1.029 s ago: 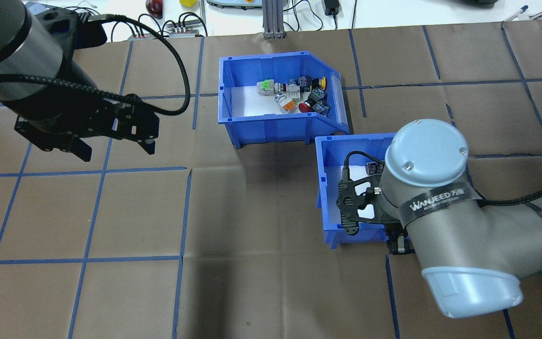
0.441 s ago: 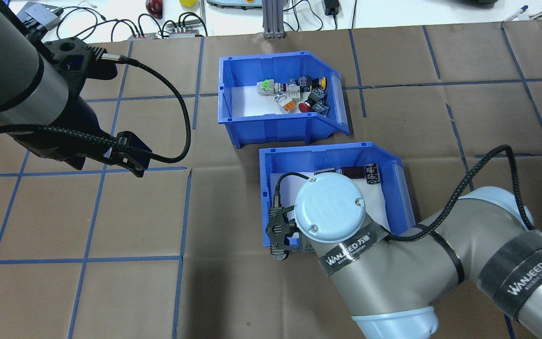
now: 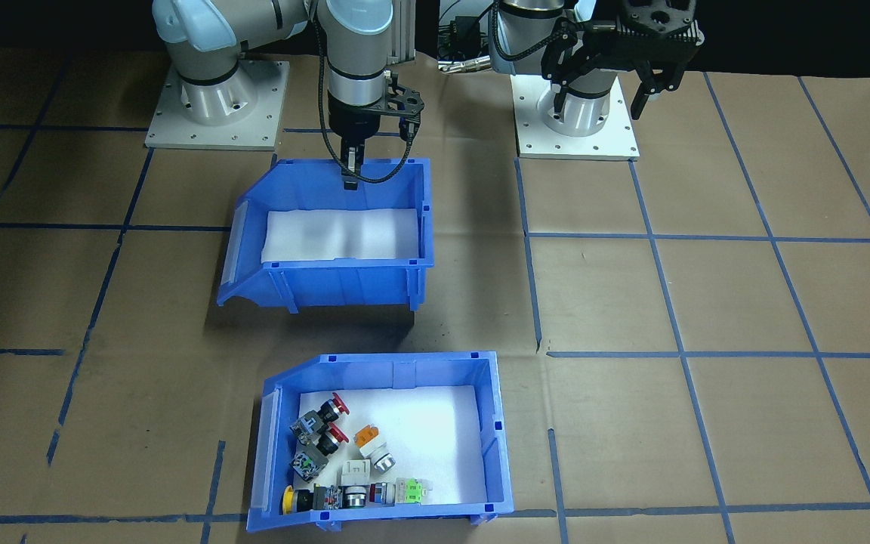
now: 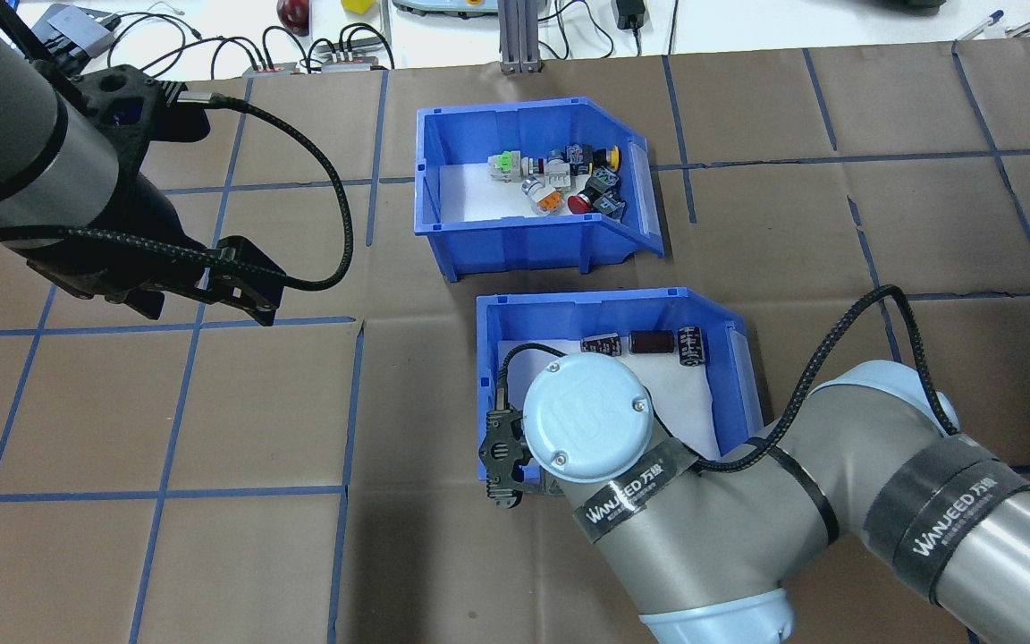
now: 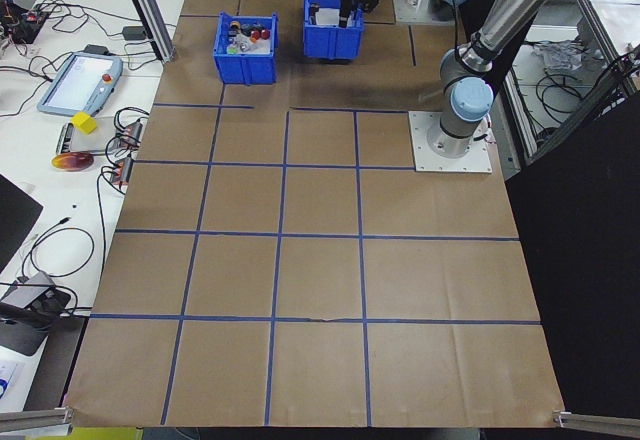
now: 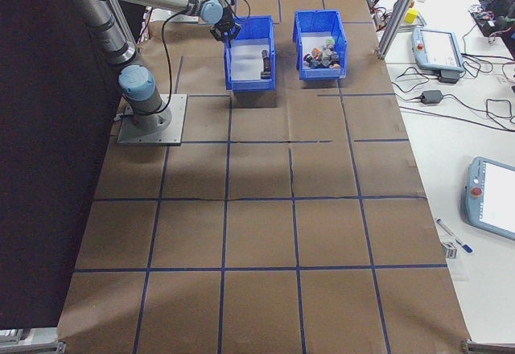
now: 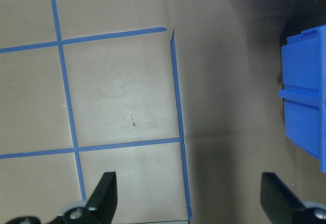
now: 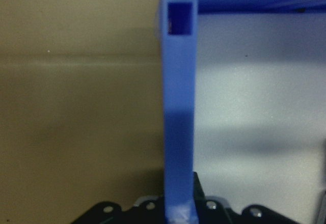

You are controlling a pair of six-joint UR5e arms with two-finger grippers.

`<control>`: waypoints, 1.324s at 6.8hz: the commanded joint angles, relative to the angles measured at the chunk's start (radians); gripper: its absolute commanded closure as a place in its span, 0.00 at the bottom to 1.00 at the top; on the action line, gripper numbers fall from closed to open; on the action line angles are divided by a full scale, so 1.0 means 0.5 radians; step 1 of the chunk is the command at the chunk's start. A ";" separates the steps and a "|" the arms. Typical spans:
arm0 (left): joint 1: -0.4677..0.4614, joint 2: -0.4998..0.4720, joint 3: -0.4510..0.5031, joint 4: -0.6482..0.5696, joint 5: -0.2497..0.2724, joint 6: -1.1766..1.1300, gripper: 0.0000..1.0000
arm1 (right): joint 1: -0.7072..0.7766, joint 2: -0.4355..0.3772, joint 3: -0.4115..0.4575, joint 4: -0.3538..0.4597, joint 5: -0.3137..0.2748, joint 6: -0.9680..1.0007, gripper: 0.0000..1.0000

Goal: Place button box in front

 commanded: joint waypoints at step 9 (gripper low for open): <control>0.004 0.005 -0.005 0.029 0.008 0.012 0.01 | -0.321 -0.213 -0.240 0.463 -0.018 0.041 0.00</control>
